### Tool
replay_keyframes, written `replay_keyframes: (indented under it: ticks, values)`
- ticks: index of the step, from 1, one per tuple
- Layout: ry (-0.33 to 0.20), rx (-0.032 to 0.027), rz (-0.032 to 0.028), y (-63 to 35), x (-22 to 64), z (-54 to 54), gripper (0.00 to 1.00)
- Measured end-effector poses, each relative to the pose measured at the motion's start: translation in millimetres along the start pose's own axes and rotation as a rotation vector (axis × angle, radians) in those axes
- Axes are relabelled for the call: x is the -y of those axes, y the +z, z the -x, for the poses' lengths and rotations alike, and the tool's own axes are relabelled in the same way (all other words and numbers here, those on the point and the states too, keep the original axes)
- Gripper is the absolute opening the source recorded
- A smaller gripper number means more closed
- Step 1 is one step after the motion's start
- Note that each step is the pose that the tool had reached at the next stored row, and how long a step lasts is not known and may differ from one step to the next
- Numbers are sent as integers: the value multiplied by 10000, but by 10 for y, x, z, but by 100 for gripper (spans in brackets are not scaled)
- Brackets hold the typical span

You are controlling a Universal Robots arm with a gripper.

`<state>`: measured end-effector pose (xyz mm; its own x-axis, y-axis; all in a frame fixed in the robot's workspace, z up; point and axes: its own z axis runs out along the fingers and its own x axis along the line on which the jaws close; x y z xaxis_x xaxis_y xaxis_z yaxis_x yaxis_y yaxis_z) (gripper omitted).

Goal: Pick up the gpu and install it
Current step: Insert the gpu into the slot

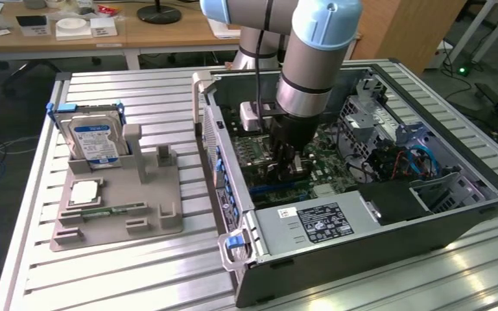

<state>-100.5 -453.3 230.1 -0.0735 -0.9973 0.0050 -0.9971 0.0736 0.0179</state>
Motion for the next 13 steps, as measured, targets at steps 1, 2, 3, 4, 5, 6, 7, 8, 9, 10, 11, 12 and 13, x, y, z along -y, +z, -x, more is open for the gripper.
replay_keyframes:
  ticks: [1,2,3,4,5,6,7,8,9,10,11,12,13]
  values:
    - [1,0,1,0,0,0,28]
    - [1,0,0,0,0,1,28]
    - [1,0,0,0,0,4,28]
    - [1,0,0,0,0,7,28]
    - [1,0,0,0,-1,8,28]
    - [0,-1,0,0,-1,8,28]
    - [0,-2,0,1,-1,8,28]
    - [1,-1,0,12,-1,9,28]
    - [1,0,0,14,0,9,28]
    - [0,1,0,16,0,9,28]
    - [0,0,0,18,0,9,28]
    - [0,-1,0,19,0,9,28]
    - [0,0,0,21,0,9,28]
